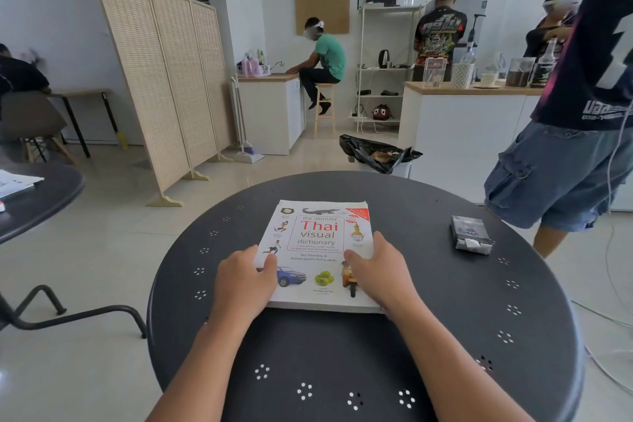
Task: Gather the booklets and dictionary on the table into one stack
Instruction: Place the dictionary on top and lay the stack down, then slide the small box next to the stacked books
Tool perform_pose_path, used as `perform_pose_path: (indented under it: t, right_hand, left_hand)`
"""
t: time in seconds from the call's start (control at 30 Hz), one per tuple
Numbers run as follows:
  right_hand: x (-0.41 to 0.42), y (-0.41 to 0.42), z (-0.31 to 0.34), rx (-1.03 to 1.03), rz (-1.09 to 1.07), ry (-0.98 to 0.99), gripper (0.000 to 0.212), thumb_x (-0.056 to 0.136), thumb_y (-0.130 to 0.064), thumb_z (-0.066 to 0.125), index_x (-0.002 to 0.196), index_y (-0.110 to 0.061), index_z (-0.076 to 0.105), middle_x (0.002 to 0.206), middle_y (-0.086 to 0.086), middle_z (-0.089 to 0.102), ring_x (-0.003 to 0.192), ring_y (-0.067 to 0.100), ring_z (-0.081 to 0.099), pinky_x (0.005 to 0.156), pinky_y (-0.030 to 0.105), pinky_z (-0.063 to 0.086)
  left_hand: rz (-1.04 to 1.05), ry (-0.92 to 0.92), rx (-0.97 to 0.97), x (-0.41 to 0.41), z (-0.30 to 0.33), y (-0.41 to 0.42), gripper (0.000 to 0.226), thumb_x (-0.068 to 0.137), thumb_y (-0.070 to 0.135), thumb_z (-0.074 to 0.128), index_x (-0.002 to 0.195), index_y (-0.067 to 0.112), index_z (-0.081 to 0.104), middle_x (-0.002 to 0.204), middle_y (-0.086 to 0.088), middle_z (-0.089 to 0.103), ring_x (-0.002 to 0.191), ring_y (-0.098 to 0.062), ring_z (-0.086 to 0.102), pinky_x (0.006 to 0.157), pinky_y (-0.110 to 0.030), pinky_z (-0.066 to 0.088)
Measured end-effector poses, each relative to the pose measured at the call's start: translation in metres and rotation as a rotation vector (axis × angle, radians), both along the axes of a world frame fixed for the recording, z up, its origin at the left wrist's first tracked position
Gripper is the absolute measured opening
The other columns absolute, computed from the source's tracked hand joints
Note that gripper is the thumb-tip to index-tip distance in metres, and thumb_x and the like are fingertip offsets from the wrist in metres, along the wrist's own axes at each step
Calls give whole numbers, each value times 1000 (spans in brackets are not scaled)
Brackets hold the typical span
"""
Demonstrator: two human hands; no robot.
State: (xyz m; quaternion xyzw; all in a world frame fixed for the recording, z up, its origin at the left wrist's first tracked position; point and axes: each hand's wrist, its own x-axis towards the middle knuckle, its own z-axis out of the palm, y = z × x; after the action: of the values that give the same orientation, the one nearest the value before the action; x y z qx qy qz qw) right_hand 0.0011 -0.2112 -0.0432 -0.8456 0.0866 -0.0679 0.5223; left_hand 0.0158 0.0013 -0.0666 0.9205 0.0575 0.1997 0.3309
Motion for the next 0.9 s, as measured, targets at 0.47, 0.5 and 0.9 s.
perform_pose_path:
  t: [0.47,0.5,0.9]
  right_hand:
    - [4,15,-4,-14,92,-2,23,96,-17,56,119,-19,57,83,-24,62,57,-28,56,47,5,41]
    - [4,14,-4,-16,95,-8,23,96,-17,56,119,-17,56,84,-24,61,56,-27,56,44,4,41]
    - [6,-46,0,-298,-166,-183,34,95,-22,58,125,-11,69,122,6,72,109,20,65,86,18,39]
  left_hand:
    - [69,-8,60,6,-4,11,30,96,31,52,92,7,69,100,-14,70,90,-34,54,76,-40,46]
    - [92,-9,101,3,-1,8,31,96,33,52,97,8,70,104,-13,71,93,-34,52,79,-41,45]
    - [-173,-152,417,-14,3,-18,52,91,55,41,120,25,72,127,11,71,124,-11,61,96,-37,41]
